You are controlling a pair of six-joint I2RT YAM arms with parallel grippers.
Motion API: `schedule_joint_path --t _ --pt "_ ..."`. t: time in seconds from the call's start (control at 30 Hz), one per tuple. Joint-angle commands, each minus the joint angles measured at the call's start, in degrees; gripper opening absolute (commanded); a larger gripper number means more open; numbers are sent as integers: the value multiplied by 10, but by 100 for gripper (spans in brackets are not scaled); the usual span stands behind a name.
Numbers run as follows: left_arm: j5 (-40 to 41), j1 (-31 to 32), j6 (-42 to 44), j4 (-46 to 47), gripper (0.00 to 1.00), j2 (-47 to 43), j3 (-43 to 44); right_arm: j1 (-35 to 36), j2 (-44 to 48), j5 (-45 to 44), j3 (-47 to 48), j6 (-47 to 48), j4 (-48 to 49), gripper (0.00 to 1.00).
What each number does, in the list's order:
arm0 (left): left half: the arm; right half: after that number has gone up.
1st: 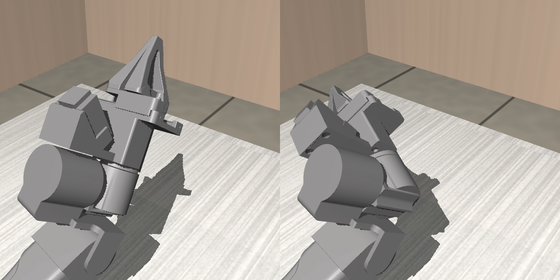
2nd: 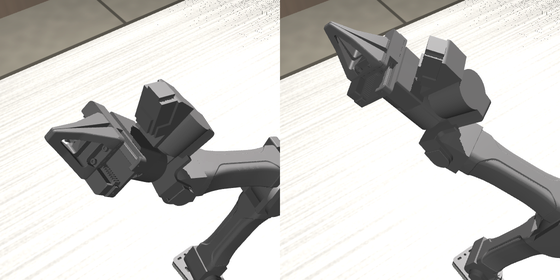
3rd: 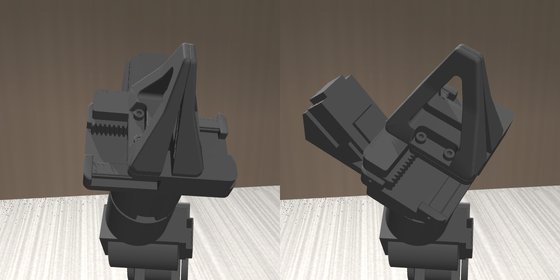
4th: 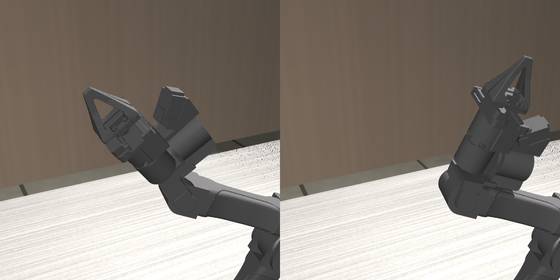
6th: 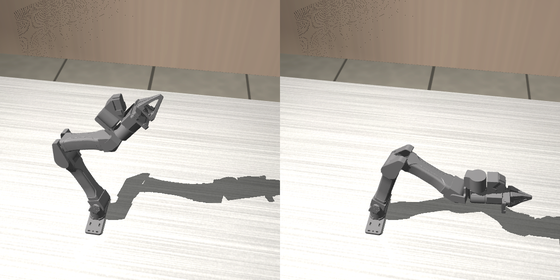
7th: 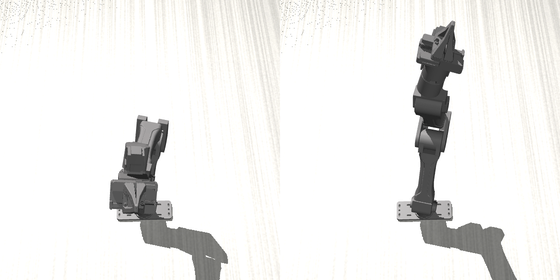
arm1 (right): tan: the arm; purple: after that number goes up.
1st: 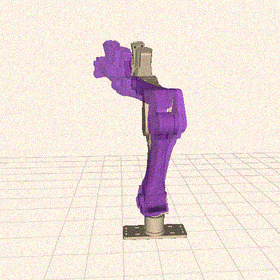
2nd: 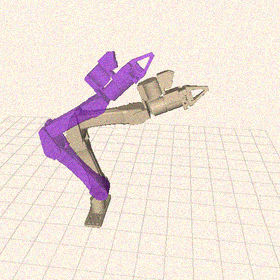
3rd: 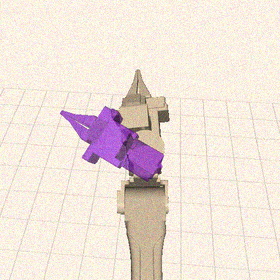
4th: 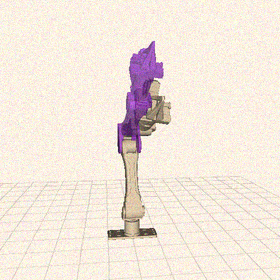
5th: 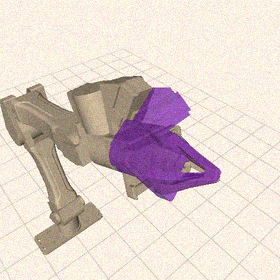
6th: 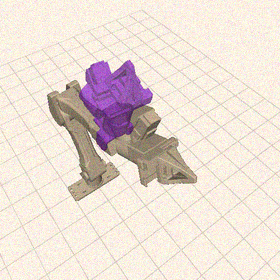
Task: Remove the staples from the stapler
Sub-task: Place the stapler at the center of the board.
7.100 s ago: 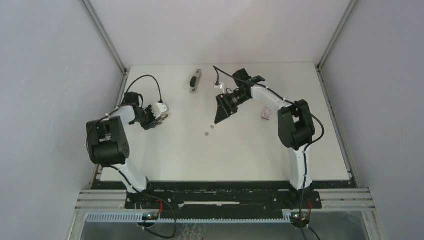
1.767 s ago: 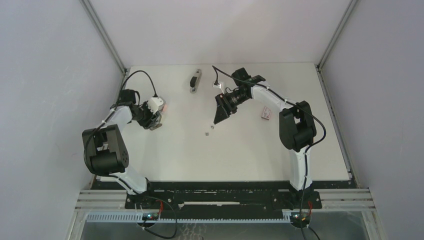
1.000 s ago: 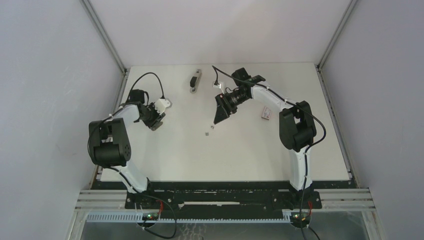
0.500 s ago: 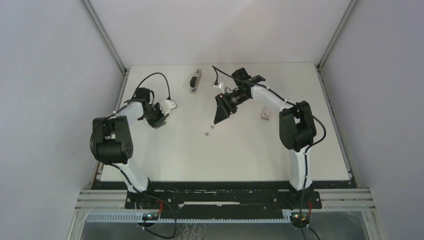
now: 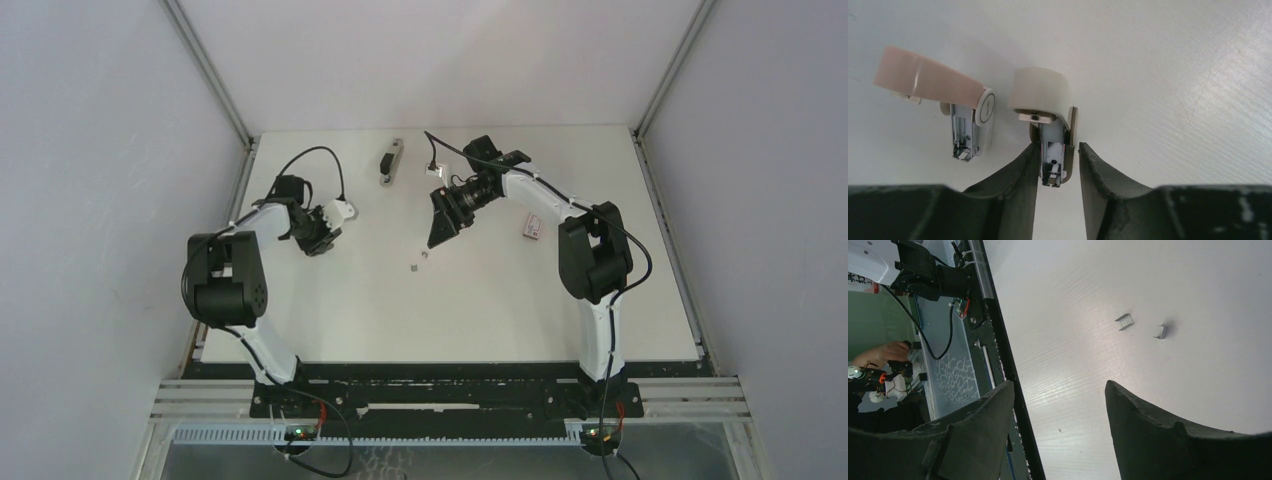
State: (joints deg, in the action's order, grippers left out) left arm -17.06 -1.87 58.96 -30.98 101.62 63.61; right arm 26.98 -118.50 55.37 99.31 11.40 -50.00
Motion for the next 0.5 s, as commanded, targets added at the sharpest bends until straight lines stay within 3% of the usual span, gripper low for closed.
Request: schedule_joint_path --t 0.0,0.47 --pt "-6 6 -18 34 43 -17 5 -4 36 5 7 10 3 67" --pt "-17 0 -39 24 56 -114 -23 -11 44 1 6 10 3 68"
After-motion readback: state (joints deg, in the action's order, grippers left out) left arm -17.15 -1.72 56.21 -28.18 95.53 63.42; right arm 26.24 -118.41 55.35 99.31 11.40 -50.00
